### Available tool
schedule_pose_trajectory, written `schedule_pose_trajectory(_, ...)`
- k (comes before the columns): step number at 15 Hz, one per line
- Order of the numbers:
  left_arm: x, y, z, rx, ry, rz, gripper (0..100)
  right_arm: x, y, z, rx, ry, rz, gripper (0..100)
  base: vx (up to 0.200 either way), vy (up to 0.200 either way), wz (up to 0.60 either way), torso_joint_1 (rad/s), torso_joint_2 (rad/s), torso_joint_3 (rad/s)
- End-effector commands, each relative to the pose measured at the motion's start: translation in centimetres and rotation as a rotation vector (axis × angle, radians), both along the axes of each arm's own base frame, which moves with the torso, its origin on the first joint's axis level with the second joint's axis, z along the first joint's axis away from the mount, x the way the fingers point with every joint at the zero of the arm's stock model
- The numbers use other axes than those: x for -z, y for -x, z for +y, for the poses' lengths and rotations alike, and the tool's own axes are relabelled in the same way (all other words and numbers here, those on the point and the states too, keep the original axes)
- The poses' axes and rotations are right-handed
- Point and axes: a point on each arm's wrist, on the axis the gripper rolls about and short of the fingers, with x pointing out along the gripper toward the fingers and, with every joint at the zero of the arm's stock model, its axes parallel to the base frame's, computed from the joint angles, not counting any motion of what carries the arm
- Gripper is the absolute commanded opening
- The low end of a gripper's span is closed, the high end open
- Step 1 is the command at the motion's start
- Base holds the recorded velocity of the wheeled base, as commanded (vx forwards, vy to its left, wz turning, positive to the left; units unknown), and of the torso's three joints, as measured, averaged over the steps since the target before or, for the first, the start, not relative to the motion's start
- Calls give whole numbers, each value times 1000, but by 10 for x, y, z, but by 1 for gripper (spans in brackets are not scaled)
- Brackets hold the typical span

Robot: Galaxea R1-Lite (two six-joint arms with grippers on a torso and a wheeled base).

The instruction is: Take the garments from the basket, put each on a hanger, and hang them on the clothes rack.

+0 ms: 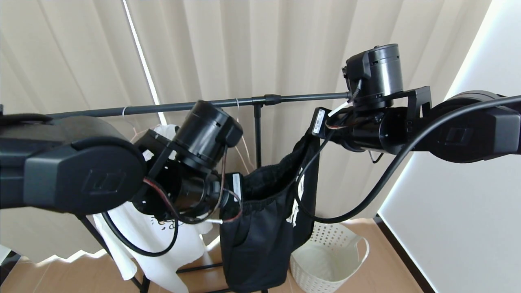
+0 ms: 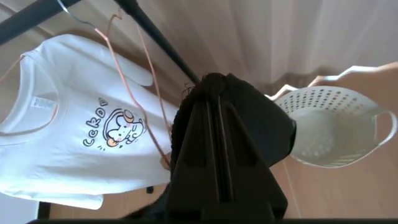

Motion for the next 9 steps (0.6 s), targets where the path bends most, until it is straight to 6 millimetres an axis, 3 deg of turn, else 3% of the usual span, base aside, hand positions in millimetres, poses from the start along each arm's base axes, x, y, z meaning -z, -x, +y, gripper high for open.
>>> schedule_pose_trajectory(1,-20,-27,12,-81,53,-65,0,2,7,-1,24,51,-7,0,0,0,0,0,0,0)
schedule_pose_trajectory(6,-30,-44,8,-103,83,-107,0,5,37,1,-31,204,-10,0,0,0,0,0,0,0)
schedule_pose_trajectory(9,-40,-50,4,-104,108,-140,0,7,43,1,-53,230,-6,0,0,0,0,0,0,0)
